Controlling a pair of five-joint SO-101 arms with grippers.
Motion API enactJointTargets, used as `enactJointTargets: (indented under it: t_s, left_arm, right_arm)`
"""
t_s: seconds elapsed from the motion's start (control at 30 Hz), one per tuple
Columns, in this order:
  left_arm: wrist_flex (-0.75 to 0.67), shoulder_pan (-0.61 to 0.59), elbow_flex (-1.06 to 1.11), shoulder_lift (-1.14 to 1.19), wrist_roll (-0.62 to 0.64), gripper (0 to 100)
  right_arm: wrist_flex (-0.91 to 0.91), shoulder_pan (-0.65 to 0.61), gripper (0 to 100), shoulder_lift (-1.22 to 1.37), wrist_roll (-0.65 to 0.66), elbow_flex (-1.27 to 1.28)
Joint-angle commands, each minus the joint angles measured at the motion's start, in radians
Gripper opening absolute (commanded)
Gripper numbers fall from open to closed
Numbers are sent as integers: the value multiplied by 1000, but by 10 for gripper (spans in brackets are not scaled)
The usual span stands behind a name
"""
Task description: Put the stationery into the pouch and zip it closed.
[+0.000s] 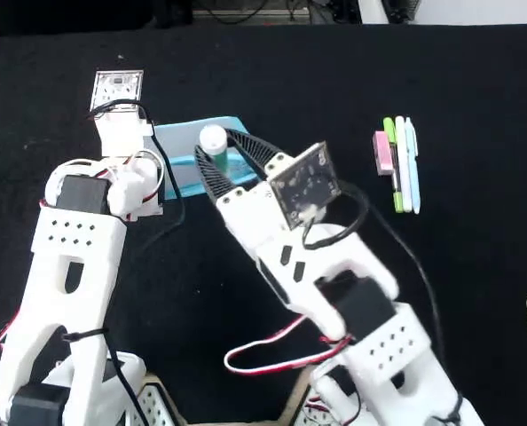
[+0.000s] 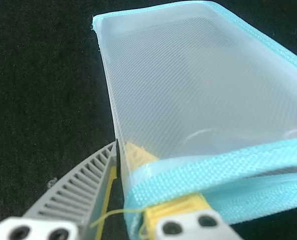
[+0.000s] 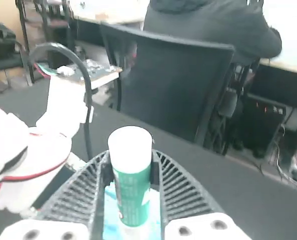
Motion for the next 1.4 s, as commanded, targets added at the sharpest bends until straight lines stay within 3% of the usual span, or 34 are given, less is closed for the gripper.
enactJointTargets:
  t_s: [0.0,0.23,0.8,0.97,1.1,1.37]
  left_arm:
    - [23,-5,39,11,8,30]
    - [21,-5,39,11,8,30]
    - [23,-5,39,11,8,30]
    - [21,-5,39,11,8,30]
    - [21,-5,39,11,8,30]
    - [20,-5,39,11,8,30]
  right_arm:
    - [-209,-14,11,-30,-2,82]
    - [-410,-14,11,-30,-2,223]
    - [-400,-40,11,-38,-2,165]
    - [-267,-115,11,-42,-2,143]
    - [-259,-117,11,-28,0,166]
    - [-503,12,11,31,0,268]
